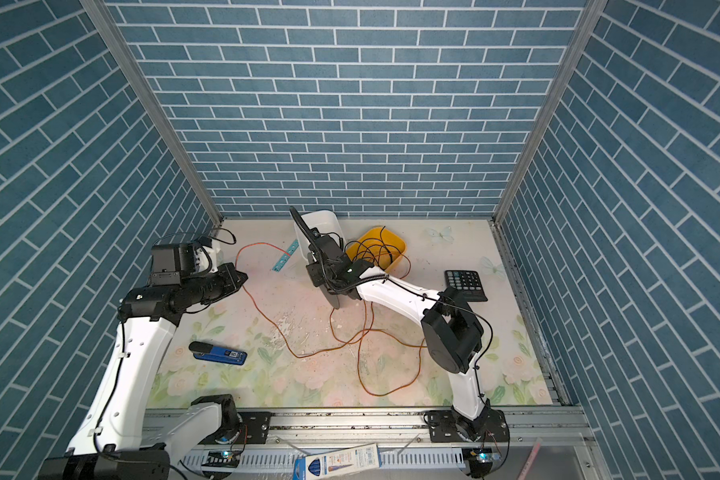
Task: Wrap the cables
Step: 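Carry the upright spool toward the left gripper's held red cable, then grasp the spool's flange with the left gripper while the right gripper takes the red cable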
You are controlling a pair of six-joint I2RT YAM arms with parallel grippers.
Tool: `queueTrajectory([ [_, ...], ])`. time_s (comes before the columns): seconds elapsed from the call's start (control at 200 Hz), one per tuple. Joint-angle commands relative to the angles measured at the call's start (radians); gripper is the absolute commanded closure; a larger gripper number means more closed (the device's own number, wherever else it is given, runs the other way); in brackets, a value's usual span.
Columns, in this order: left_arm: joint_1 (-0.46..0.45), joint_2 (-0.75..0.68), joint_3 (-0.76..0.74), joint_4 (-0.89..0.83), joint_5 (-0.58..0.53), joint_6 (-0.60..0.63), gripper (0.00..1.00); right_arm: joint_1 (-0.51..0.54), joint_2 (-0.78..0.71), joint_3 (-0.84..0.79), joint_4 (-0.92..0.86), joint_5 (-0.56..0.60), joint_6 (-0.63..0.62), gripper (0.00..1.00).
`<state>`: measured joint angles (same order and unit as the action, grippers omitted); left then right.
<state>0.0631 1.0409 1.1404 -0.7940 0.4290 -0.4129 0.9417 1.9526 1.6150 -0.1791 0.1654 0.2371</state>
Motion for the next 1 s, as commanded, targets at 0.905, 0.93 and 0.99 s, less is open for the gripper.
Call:
queueTrajectory([
  [0.905, -0.103, -0.083, -0.263, 0.517, 0.047, -0.460, 0.97, 0.193, -0.327, -0.139, -0.005, -0.068, -0.242, 0.34],
  [0.93, -0.112, -0.081, -0.263, 0.521, 0.042, -0.463, 0.97, 0.201, -0.315, -0.133, -0.002, -0.068, -0.241, 0.35],
  [0.99, -0.135, -0.075, -0.266, 0.536, 0.029, -0.472, 0.97, 0.217, -0.283, -0.120, 0.003, -0.067, -0.235, 0.35],
])
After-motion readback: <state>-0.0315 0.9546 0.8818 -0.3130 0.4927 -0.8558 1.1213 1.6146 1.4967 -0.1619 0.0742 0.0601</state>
